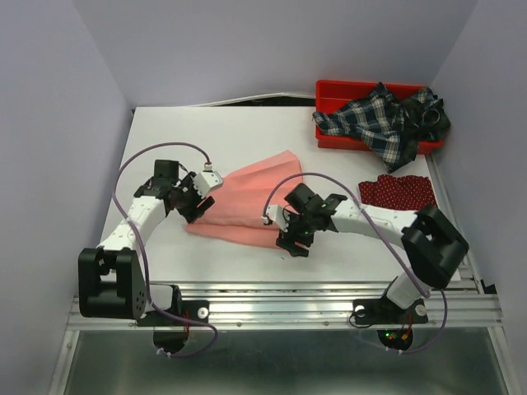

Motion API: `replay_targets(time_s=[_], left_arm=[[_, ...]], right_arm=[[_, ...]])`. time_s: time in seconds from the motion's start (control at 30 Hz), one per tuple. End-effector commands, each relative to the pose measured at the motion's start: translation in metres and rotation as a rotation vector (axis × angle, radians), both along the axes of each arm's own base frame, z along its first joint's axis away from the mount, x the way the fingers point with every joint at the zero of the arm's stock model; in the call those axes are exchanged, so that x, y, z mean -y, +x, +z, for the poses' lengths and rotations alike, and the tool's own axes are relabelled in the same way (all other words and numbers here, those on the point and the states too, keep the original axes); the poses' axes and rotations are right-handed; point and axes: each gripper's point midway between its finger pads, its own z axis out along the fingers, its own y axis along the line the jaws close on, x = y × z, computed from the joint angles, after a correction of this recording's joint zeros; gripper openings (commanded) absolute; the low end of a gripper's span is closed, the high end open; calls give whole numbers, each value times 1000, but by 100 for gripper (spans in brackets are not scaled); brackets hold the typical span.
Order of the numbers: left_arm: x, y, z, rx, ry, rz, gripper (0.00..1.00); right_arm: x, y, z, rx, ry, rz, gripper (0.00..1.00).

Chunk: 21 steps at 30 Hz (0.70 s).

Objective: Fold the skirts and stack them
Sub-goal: Fold the skirt

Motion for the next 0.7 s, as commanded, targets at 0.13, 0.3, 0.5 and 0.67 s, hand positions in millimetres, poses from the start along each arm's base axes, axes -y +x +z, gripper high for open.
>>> replay_targets(time_s=[0.13, 0.3, 0.5, 0.67], left_arm=[[-8, -2, -23, -38, 41, 34, 68], [-15, -38, -54, -130, 127, -53, 54], [-15, -89, -80, -250, 181, -143, 46], [20, -93, -46, -242, 65, -188, 47]], right_arm=[[19, 67, -63, 207, -223, -147, 60], [15, 142, -53, 332, -228, -231, 45], [-13, 238, -14, 511, -133, -297, 50], [-11, 290, 40, 616, -23, -433, 68]])
